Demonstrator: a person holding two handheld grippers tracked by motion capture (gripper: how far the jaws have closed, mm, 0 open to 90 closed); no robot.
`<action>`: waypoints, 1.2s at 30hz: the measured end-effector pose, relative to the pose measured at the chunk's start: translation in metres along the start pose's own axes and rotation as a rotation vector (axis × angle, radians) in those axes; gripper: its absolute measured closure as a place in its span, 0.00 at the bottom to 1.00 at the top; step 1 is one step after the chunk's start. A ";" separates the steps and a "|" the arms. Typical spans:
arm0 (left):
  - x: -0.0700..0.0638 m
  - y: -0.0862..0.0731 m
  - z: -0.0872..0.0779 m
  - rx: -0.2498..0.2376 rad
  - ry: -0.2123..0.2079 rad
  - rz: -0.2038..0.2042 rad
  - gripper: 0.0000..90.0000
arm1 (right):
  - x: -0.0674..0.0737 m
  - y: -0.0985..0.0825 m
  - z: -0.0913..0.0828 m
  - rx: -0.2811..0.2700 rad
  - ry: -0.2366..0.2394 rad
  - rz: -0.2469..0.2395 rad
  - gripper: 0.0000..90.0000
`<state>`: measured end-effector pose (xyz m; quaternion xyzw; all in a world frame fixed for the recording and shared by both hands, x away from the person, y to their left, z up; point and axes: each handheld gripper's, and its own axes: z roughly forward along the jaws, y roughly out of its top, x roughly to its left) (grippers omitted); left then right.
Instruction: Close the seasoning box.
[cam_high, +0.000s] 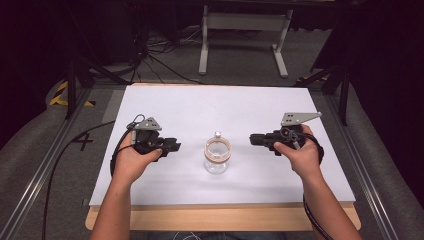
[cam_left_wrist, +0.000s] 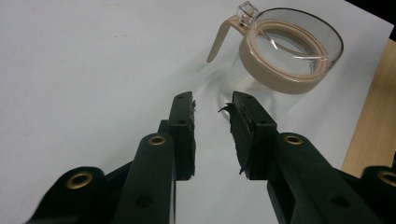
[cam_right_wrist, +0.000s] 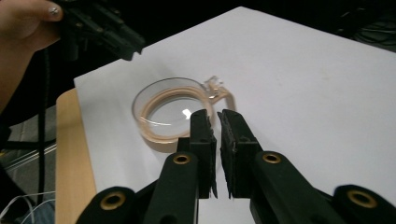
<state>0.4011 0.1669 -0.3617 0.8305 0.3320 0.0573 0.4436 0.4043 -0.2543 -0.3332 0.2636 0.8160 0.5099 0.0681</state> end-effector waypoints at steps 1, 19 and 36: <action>0.000 0.000 0.000 0.000 0.000 0.000 0.78 | -0.003 0.000 -0.004 -0.004 -0.023 0.002 0.92; 0.019 -0.013 0.003 0.018 0.048 -0.054 0.74 | -0.065 -0.035 -0.041 0.013 -0.278 0.144 0.87; 0.037 -0.030 0.021 0.059 0.071 -0.096 0.72 | -0.107 -0.083 -0.014 0.156 -0.335 0.202 0.72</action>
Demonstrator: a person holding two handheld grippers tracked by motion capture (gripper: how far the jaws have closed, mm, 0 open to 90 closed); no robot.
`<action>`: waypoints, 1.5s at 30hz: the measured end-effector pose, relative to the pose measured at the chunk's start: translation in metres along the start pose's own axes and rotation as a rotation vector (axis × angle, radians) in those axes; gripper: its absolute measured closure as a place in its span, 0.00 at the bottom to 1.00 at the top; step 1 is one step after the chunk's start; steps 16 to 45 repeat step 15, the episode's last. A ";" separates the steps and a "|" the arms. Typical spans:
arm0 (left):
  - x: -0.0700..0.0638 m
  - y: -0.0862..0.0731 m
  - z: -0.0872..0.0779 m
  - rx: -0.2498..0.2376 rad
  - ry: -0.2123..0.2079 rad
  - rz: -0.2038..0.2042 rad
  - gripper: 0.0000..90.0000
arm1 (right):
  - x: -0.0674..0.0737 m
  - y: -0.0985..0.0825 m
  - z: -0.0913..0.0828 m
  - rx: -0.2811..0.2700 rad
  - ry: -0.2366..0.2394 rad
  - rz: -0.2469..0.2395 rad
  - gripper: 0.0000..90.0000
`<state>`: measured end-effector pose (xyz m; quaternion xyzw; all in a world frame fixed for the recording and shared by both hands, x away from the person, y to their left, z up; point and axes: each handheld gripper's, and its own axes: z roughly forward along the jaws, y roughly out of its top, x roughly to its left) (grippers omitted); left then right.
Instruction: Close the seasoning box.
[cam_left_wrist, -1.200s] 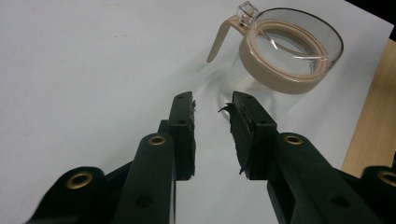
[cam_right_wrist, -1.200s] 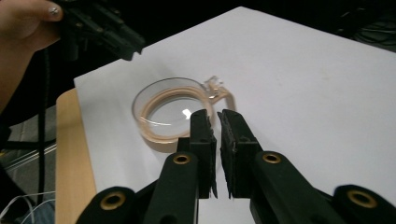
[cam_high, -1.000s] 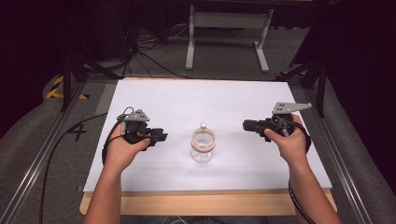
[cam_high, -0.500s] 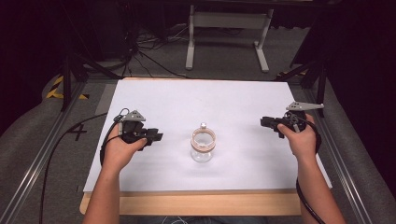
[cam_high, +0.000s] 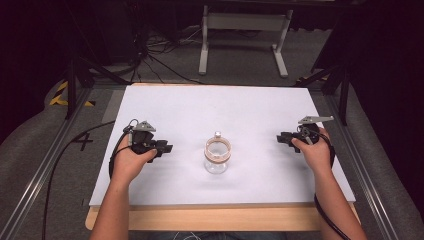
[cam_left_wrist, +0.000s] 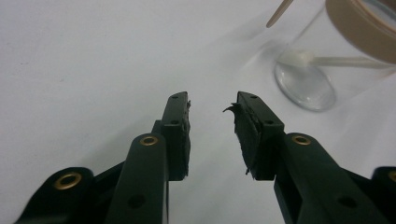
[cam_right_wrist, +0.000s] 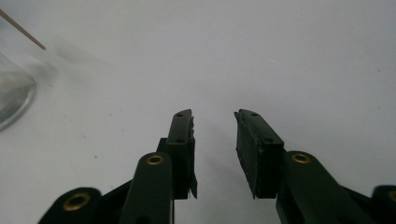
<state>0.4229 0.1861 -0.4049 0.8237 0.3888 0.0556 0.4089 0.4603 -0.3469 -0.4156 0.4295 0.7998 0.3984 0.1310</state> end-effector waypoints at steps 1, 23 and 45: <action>0.002 0.000 0.001 0.007 0.002 0.011 0.72 | 0.000 -0.001 0.002 0.004 -0.004 -0.001 0.70; 0.008 -0.007 0.010 0.021 0.012 0.005 0.64 | 0.011 0.000 0.024 0.091 -0.018 -0.158 0.46; 0.008 -0.007 0.010 0.021 0.012 0.005 0.64 | 0.011 0.000 0.024 0.091 -0.018 -0.158 0.46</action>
